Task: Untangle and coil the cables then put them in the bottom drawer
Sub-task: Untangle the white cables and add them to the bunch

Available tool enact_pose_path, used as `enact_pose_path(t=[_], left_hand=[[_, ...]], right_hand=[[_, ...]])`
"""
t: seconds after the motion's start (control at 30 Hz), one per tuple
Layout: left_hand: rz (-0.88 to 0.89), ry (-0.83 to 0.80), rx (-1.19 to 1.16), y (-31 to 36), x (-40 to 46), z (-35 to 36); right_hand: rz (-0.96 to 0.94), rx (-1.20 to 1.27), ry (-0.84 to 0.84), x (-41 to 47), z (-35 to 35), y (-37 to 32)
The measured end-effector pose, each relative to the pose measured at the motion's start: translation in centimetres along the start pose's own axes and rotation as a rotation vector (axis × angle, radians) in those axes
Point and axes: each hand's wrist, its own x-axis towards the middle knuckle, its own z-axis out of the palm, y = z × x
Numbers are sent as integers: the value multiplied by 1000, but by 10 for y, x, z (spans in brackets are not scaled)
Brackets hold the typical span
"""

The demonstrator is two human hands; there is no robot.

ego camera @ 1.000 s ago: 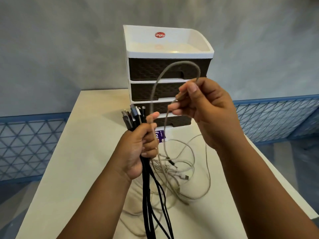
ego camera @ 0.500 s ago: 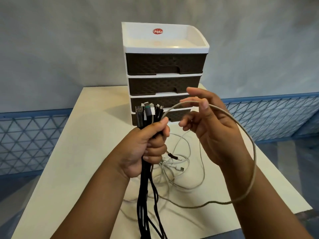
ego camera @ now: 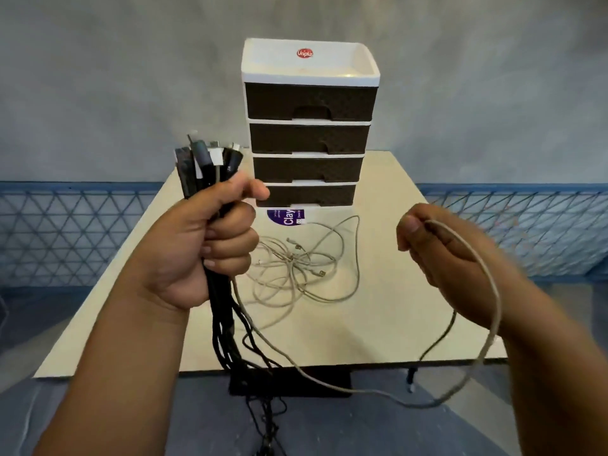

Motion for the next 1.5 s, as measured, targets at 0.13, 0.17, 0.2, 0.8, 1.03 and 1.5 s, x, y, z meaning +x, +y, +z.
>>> enact_pose_path(t=[0.13,0.17,0.2,0.8,1.03,1.5], left_hand=[[85,20,22,4,-28,25],[104,29,38,2,-33,32],[117,41,55,1,-37,39],[281,108,88,-41,-51,98],[375,179,143,-62,-43,128],[338,320,-104,-54,-27,126]], right_hand=[[166,-195,-396,-34,16,18],[197,-198,-456,-40,27,26],[224,-211,-504,-45,41,35],[14,228,-409,-82,69,3],[-144,675,-205,-97,86,-46],[-17,926,-313,-109,93,-42]])
